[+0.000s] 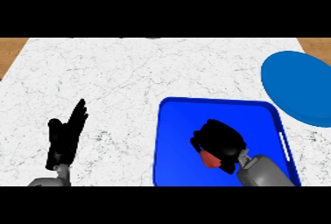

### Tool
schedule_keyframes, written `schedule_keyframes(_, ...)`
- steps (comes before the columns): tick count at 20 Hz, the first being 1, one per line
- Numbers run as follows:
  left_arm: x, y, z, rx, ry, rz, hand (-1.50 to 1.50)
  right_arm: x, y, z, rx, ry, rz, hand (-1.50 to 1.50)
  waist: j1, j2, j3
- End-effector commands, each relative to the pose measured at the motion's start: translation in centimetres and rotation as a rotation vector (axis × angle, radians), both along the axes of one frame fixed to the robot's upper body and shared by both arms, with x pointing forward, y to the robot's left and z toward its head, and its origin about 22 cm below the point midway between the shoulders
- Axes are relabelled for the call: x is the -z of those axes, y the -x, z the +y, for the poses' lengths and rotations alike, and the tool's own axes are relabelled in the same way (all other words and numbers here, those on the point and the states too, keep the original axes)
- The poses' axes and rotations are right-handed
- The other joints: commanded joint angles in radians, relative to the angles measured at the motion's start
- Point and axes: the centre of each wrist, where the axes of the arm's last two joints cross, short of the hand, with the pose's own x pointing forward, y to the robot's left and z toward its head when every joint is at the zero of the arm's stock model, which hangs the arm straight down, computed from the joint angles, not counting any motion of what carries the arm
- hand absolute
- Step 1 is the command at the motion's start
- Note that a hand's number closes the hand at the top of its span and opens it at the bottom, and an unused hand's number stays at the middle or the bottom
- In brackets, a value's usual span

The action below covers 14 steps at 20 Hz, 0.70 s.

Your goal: Pick the bell pepper from the tray and place it in the plate

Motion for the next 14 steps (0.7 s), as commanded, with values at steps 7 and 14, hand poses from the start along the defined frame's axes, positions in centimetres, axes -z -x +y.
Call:
schedule_keyframes(7,0.2,-0.3,-0.6,-0.019,0.009,-0.001,0.00,-2.8,-4.5,-7.7,0.653,-0.310,-0.169,1.50,-0.016,0.009,0.002)
schedule_keyframes(14,0.5,-0.5,0.3,-0.004,0.007,0.004,0.00,-8.7,-8.1,-12.4,0.850,-0.533,-0.336,1.50,0.001,0.003,0.000)
